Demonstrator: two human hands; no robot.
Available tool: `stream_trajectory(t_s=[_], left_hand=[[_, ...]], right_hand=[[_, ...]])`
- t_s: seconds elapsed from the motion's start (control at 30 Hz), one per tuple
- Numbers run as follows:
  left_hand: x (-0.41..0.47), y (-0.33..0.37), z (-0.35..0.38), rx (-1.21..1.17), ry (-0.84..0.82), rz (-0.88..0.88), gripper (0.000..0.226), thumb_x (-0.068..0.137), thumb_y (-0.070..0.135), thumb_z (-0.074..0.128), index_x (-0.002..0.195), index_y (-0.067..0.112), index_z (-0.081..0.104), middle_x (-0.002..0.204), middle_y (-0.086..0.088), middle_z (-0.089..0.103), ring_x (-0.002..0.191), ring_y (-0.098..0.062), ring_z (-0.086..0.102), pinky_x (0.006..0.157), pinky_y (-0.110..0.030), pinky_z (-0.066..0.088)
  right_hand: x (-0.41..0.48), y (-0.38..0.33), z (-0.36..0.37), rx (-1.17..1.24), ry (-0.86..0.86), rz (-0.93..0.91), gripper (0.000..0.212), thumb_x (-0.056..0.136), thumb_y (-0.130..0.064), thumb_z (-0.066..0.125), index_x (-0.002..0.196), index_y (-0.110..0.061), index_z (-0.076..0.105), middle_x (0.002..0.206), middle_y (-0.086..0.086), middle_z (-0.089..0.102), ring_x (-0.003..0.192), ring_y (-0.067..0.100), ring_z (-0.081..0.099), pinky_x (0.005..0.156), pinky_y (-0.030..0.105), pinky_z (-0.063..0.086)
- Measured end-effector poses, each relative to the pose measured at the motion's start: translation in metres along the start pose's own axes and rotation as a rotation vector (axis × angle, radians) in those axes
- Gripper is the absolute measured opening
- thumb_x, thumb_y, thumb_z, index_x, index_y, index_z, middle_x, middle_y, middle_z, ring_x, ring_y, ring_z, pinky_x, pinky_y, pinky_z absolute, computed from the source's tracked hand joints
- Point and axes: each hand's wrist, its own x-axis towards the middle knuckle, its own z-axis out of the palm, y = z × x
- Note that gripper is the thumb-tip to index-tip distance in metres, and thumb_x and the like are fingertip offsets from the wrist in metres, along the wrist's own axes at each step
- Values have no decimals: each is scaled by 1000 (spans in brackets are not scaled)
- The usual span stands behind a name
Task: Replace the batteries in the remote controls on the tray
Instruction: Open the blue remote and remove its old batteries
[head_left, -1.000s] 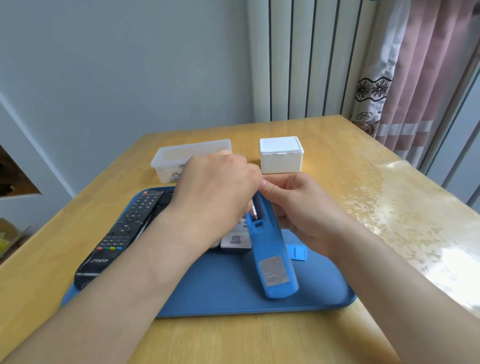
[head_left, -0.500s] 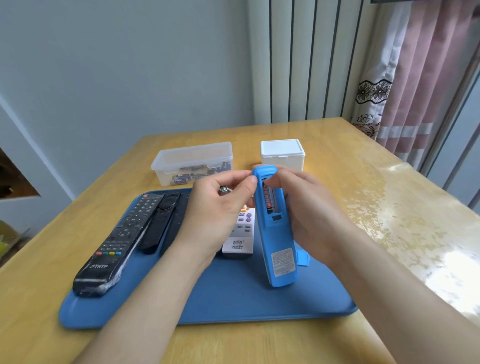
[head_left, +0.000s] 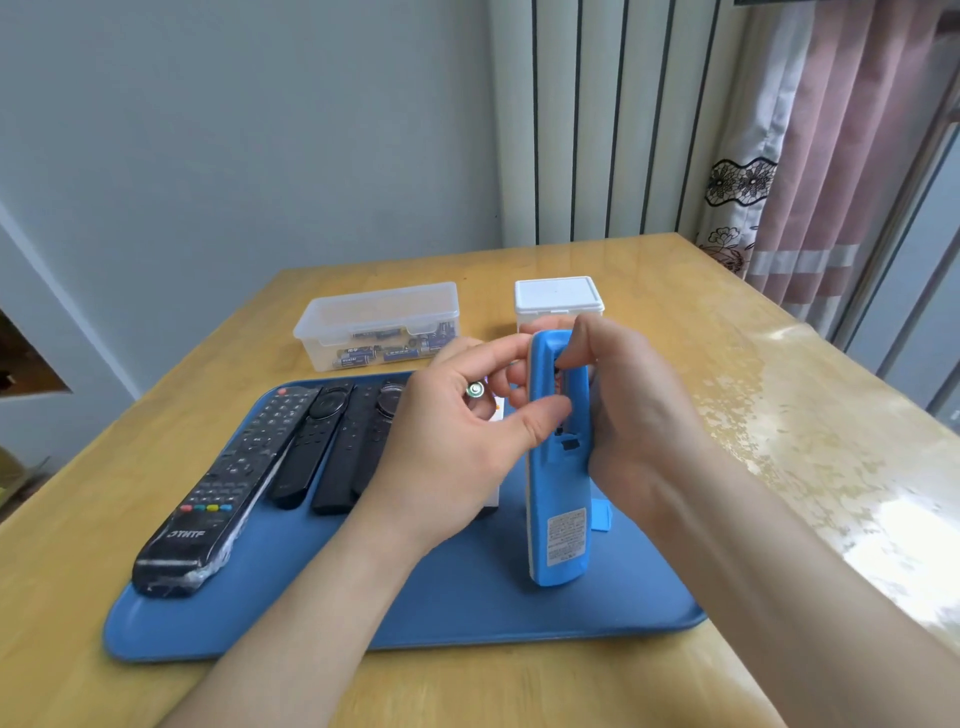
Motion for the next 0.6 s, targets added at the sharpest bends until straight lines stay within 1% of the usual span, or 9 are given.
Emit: stream_trajectory(t_s=[0.07, 0.13, 0.17, 0.23, 0.3, 0.37, 0.47, 0.53, 0.6], left_hand=[[0, 3, 2, 62, 8, 34, 45, 69, 14, 83, 109, 30, 70, 82, 6, 48, 64, 0, 45, 60, -13, 35], [-1, 4, 3, 103, 25, 72, 48, 69, 12, 83, 111, 30, 67, 82, 7, 49, 58, 3, 45, 58, -9, 34], [-2, 4, 4, 118, 38, 92, 51, 71, 11, 82, 113, 31, 64, 81, 10, 48, 56, 4, 46, 58, -8, 34], [-1, 3, 3, 241, 65, 179, 55, 73, 14, 79, 119, 35, 60, 80, 14, 42, 65, 4, 49, 64, -11, 39], [-1, 1, 2, 421, 80, 289, 45, 74, 20, 75, 117, 30, 66, 83, 14, 41, 74, -3, 49, 70, -15, 40], [-1, -4, 3, 467, 112, 313, 33, 77, 20, 72, 110, 23, 71, 83, 7, 47, 75, -8, 49, 68, -17, 40], [-2, -5, 6, 291, 158, 206, 19, 80, 14, 75, 94, 27, 71, 82, 6, 54, 71, -4, 52, 64, -13, 40], [1, -4, 8, 25, 157, 5, 7, 88, 15, 68, 86, 21, 67, 78, 8, 59, 57, 0, 48, 54, -9, 37], [9, -3, 5, -314, 168, -218, 13, 97, 17, 55, 85, 14, 59, 74, 3, 63, 46, -2, 38, 40, -11, 29]], right_hand=[[-1, -2, -1, 44, -30, -2, 30, 72, -4, 40, 84, -14, 65, 65, 8, 63, 59, 21, 60, 66, 32, 49], [-1, -4, -3, 54, -64, -13, 36, 69, -4, 37, 90, -10, 65, 64, 9, 62, 56, 19, 60, 62, 29, 50], [-1, -5, -4, 46, -77, -13, 40, 68, -5, 36, 93, -9, 66, 66, 10, 62, 57, 20, 60, 60, 28, 51], [0, -5, -4, 17, -92, -9, 43, 64, -7, 36, 94, -10, 67, 74, 11, 62, 63, 23, 60, 59, 30, 50], [2, -2, -3, -19, -90, -12, 46, 59, -12, 40, 95, -12, 70, 81, 11, 61, 72, 26, 59, 64, 33, 47], [4, 1, -2, -30, -96, 2, 54, 56, -14, 44, 102, -18, 72, 87, 10, 61, 80, 26, 60, 70, 37, 45], [7, 0, -7, -8, -209, 54, 56, 66, -12, 50, 119, -20, 65, 94, 9, 60, 84, 23, 62, 71, 34, 48], [9, 0, -15, -32, -260, 86, 51, 78, -6, 56, 126, -19, 61, 100, 9, 65, 91, 24, 62, 73, 37, 50], [15, 0, -24, -42, -238, 82, 42, 90, 1, 52, 127, -14, 61, 106, 12, 68, 93, 27, 64, 72, 38, 53]])
